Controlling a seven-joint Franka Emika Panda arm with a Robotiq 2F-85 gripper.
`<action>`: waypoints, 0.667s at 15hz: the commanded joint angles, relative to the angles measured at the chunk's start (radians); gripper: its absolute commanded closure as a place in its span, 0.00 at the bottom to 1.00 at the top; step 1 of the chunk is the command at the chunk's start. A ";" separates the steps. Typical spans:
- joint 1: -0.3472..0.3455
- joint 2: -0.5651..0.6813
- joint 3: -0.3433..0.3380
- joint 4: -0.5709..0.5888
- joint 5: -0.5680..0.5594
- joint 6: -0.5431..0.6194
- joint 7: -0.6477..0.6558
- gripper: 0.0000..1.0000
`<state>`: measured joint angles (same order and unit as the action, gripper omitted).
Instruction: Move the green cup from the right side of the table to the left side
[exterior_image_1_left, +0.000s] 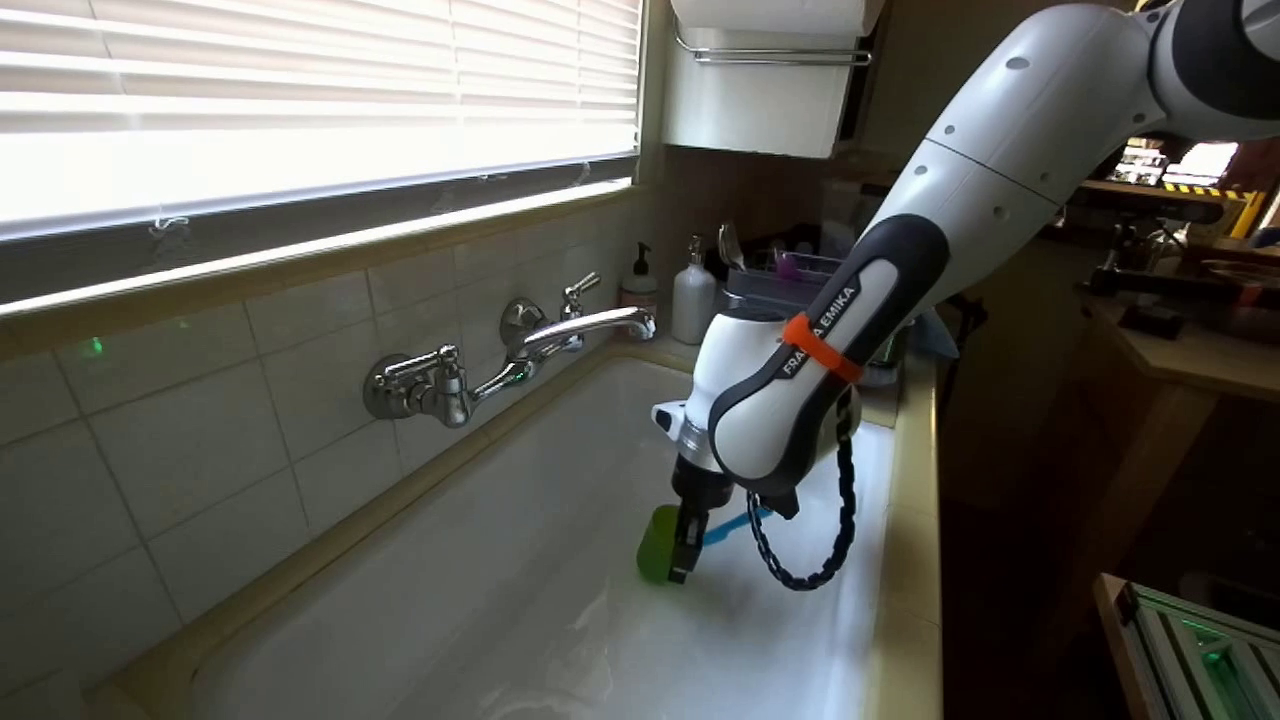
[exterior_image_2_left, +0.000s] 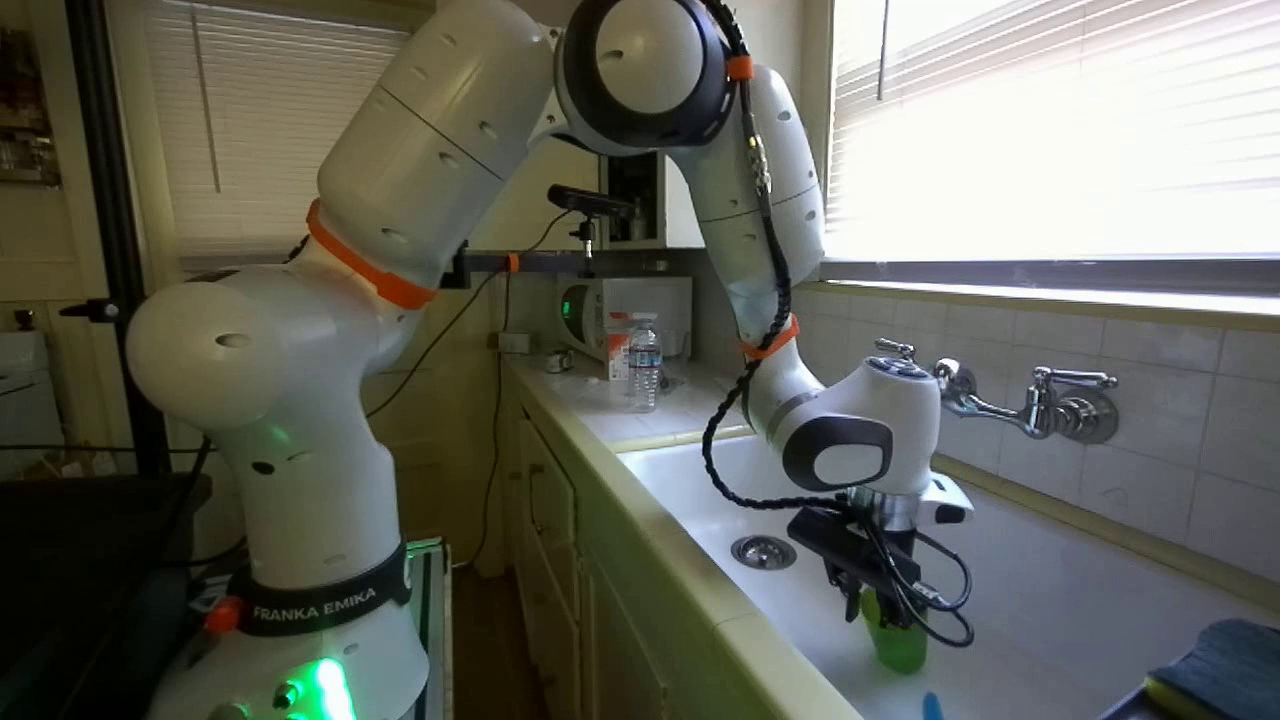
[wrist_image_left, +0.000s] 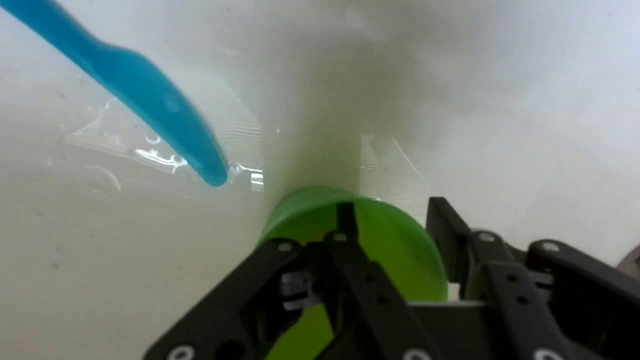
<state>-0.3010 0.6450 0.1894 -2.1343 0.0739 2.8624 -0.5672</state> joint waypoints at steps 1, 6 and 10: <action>-0.031 -0.004 0.027 -0.033 -0.007 0.018 0.017 0.26; -0.060 0.001 0.065 -0.029 -0.003 0.048 0.004 0.00; -0.082 0.004 0.098 -0.025 -0.001 0.049 -0.001 0.00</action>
<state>-0.3523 0.6458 0.2533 -2.1487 0.0741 2.8882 -0.5665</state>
